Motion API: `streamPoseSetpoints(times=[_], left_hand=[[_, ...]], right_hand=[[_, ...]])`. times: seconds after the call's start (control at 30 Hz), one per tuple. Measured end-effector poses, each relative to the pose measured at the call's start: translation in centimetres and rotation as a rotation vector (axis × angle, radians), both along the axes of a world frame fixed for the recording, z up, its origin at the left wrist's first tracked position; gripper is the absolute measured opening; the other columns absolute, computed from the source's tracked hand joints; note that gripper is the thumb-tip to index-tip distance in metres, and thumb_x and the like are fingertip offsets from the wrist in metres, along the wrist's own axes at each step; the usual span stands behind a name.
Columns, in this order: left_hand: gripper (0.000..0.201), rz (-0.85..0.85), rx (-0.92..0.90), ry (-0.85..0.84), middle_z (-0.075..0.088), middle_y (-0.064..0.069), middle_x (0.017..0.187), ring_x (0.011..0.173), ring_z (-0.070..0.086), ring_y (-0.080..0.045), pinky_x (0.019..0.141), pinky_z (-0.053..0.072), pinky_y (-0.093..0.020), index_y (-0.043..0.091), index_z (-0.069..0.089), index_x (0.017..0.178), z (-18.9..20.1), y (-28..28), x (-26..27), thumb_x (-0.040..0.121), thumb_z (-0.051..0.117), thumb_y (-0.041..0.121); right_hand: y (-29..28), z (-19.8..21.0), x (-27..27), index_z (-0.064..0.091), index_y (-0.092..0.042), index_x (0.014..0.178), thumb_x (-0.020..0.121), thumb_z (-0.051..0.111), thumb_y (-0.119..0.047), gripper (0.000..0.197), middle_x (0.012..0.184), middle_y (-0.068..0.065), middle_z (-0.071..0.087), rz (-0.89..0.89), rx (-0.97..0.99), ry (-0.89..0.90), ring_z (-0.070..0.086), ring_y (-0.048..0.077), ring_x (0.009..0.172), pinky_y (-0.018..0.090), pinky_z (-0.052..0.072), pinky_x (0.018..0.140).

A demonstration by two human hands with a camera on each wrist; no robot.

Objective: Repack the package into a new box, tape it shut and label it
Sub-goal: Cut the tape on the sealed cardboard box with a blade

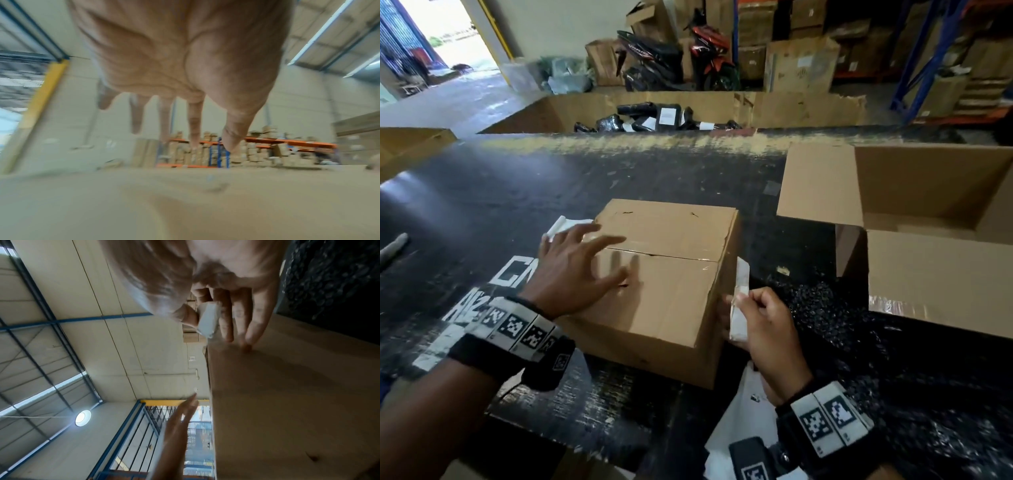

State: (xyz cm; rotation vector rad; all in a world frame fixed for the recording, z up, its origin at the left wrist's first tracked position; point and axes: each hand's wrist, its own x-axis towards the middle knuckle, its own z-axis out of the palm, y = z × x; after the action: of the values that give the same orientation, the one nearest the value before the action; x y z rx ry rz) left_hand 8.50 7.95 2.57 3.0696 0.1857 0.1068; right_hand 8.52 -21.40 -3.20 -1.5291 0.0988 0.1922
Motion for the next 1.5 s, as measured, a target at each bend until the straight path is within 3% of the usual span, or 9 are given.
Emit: streamPoseSetpoints(times=[0.1, 0.23, 0.43, 0.57, 0.67, 0.87, 1.03, 1.17, 1.5], left_hand=[[0.054, -0.301, -0.036, -0.094, 0.062, 0.01, 0.133, 0.131, 0.053, -0.016, 0.121, 0.024, -0.056, 0.046, 0.061, 0.13, 2.7, -3.8, 3.4, 0.089, 0.04, 0.074], [0.028, -0.578, 0.078, -0.061, 0.069, 0.017, 0.119, 0.119, 0.06, -0.005, 0.123, 0.019, -0.053, 0.043, 0.065, 0.123, 3.9, -8.8, 7.7, 0.097, 0.056, 0.046], [0.034, -0.754, 0.297, 0.009, 0.07, 0.013, 0.118, 0.106, 0.067, -0.014, 0.112, 0.039, -0.047, 0.044, 0.064, 0.131, 2.7, -11.1, 11.1, 0.099, 0.056, 0.033], [0.031, -0.738, 0.253, 0.025, 0.071, 0.014, 0.115, 0.093, 0.07, -0.014, 0.083, 0.058, -0.038, 0.041, 0.07, 0.125, 2.7, -11.1, 11.4, 0.101, 0.053, 0.031], [0.024, -0.72, 0.223, -0.001, 0.072, 0.015, 0.11, 0.089, 0.071, -0.013, 0.07, 0.059, -0.036, 0.039, 0.074, 0.115, 2.7, -11.2, 11.5, 0.1, 0.055, 0.034], [0.017, -0.765, 0.233, -0.034, 0.069, 0.013, 0.099, 0.079, 0.069, -0.017, 0.062, 0.056, -0.034, 0.034, 0.07, 0.101, 2.6, -11.7, 12.2, 0.101, 0.053, 0.034], [0.017, -0.824, 0.314, 0.013, 0.059, 0.009, 0.101, 0.07, 0.06, -0.02, 0.054, 0.051, -0.035, 0.032, 0.058, 0.103, 2.5, -11.9, 12.6, 0.102, 0.041, 0.034], [0.026, -0.852, 0.361, -0.004, 0.056, 0.008, 0.101, 0.068, 0.057, -0.019, 0.051, 0.05, -0.035, 0.032, 0.054, 0.106, 2.6, -11.7, 12.8, 0.099, 0.03, 0.036], [0.021, -0.861, 0.382, -0.012, 0.055, 0.005, 0.101, 0.068, 0.058, -0.023, 0.051, 0.051, -0.038, 0.031, 0.051, 0.108, 2.4, -11.6, 12.8, 0.101, 0.032, 0.032]], right_hand=[[-1.4, 0.3, 1.4, 0.06, 0.003, 0.095, 0.1, 0.06, -0.017, 0.021, 0.091, 0.019, 0.075, -0.021, 0.036, 0.015, 0.073, 0.03, 0.07, 0.037, 0.06, 0.06], [-2.9, 1.1, 2.7, 0.069, 0.002, 0.094, 0.096, 0.066, -0.015, 0.018, 0.084, 0.011, 0.07, -0.041, 0.029, -0.017, 0.068, 0.024, 0.065, 0.022, 0.053, 0.05], [-4.2, 1.7, 4.0, 0.071, -0.008, 0.091, 0.094, 0.069, -0.017, 0.01, 0.083, 0.005, 0.072, -0.062, 0.023, 0.011, 0.067, 0.016, 0.052, 0.028, 0.054, 0.054], [-3.9, 1.3, 4.3, 0.072, -0.01, 0.093, 0.094, 0.069, -0.015, 0.006, 0.087, 0.007, 0.075, -0.049, 0.003, 0.011, 0.068, 0.016, 0.054, 0.028, 0.055, 0.055], [-3.6, 1.3, 4.6, 0.073, -0.018, 0.089, 0.093, 0.07, -0.014, 0.006, 0.085, 0.007, 0.076, -0.021, -0.024, -0.003, 0.068, 0.015, 0.055, 0.032, 0.057, 0.06], [-3.4, 1.5, 5.1, 0.073, -0.026, 0.082, 0.089, 0.076, -0.024, 0.007, 0.076, 0.002, 0.076, -0.022, -0.088, -0.07, 0.069, 0.015, 0.056, 0.036, 0.06, 0.066], [-3.4, 1.4, 5.5, 0.077, -0.016, 0.094, 0.088, 0.076, -0.021, 0.007, 0.078, 0.005, 0.077, -0.017, -0.088, -0.081, 0.066, 0.013, 0.054, 0.03, 0.058, 0.062], [-3.4, 1.2, 5.8, 0.077, -0.02, 0.091, 0.087, 0.078, -0.025, 0.007, 0.076, 0.003, 0.077, 0.001, -0.107, -0.094, 0.067, 0.014, 0.054, 0.03, 0.059, 0.062], [-3.7, 1.1, 6.3, 0.079, -0.021, 0.095, 0.089, 0.075, -0.022, 0.007, 0.08, -0.001, 0.077, 0.003, -0.179, -0.169, 0.066, 0.01, 0.053, 0.025, 0.058, 0.06]])
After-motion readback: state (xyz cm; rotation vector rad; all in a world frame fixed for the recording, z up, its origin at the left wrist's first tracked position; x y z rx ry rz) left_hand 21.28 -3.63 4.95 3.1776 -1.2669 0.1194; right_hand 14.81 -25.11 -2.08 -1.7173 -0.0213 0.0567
